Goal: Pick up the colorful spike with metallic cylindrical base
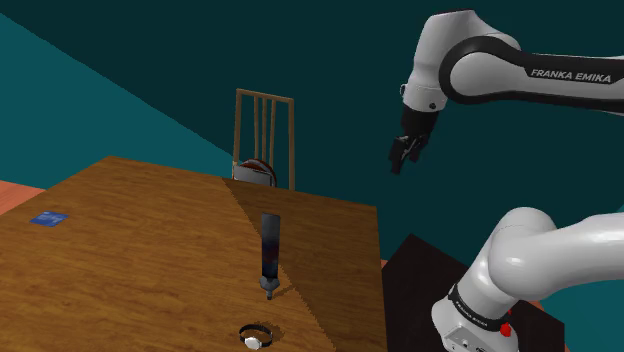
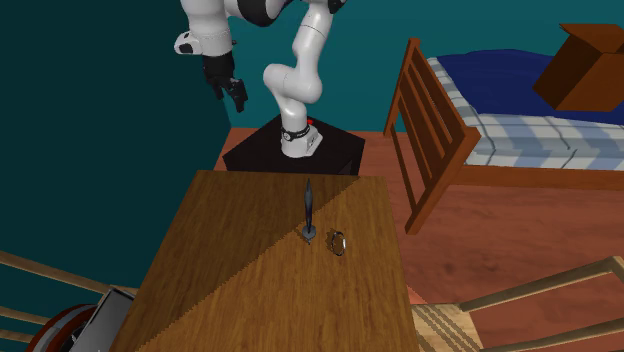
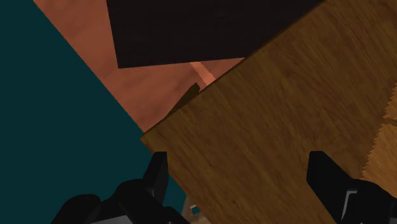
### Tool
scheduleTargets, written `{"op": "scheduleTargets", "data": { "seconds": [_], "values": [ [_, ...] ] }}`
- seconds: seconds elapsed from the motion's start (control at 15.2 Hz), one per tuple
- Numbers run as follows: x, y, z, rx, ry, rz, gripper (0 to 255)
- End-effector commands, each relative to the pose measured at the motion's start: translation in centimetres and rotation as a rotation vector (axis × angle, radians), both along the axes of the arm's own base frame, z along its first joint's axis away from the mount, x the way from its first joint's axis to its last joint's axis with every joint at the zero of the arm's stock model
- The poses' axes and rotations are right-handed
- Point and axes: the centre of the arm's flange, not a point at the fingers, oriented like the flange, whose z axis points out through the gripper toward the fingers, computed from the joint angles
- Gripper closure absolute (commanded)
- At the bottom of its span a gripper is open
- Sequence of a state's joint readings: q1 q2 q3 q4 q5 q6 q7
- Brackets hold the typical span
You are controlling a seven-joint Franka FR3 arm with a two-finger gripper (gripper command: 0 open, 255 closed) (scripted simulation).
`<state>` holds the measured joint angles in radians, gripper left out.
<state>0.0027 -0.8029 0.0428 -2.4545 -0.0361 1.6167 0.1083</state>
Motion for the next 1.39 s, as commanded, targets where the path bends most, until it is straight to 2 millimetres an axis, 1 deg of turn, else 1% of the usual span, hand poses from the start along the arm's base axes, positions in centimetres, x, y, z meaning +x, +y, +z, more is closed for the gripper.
{"op": "scheduleTargets", "data": {
  "seconds": [0.0, 0.73, 1.32],
  "values": [
    [0.0, 0.0, 0.0, 0.0, 0.0, 0.0, 0],
    [1.6, 10.0, -7.8, 0.073, -0.199, 0.245, 0],
    [2.2, 18.7, -13.5, 0.133, -0.362, 0.446, 0]
  ]
}}
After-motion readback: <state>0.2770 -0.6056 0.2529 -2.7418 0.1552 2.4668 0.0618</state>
